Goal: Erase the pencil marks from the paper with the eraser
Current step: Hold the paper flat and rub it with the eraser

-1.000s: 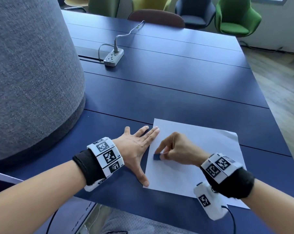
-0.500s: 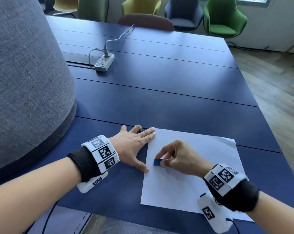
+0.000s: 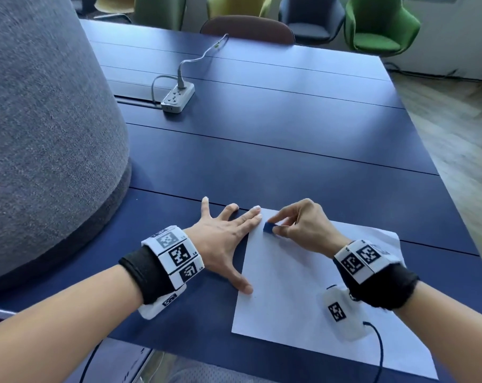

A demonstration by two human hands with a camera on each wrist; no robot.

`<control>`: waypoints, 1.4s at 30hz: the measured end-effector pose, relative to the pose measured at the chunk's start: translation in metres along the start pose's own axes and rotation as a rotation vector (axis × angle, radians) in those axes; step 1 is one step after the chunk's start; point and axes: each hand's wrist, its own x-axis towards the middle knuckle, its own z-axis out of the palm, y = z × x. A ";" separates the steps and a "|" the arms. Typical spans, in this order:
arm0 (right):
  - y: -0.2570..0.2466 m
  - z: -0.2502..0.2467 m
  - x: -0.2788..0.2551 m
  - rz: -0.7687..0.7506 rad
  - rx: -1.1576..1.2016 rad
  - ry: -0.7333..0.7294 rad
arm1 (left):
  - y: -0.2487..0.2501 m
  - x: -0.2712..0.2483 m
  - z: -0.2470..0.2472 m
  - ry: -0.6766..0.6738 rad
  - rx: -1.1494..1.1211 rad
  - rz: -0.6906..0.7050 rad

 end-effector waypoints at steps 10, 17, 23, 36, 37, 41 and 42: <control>-0.002 0.003 0.003 0.032 -0.002 -0.053 | -0.002 -0.002 -0.001 0.000 -0.031 0.003; -0.004 0.002 0.011 0.052 0.027 0.034 | -0.004 -0.001 -0.001 0.004 -0.016 0.020; -0.005 0.000 0.012 0.096 0.037 0.085 | -0.002 -0.002 -0.004 -0.012 -0.016 0.018; -0.009 -0.001 0.001 0.152 0.062 0.043 | 0.000 -0.001 -0.003 -0.033 -0.015 -0.001; -0.010 -0.001 -0.001 0.156 0.053 0.008 | 0.000 -0.001 -0.003 -0.032 -0.016 -0.002; -0.006 -0.009 0.007 0.207 0.070 0.094 | 0.000 -0.001 -0.004 -0.039 -0.013 0.002; -0.006 -0.009 0.007 0.204 0.067 0.103 | 0.000 -0.001 -0.004 -0.041 -0.013 0.001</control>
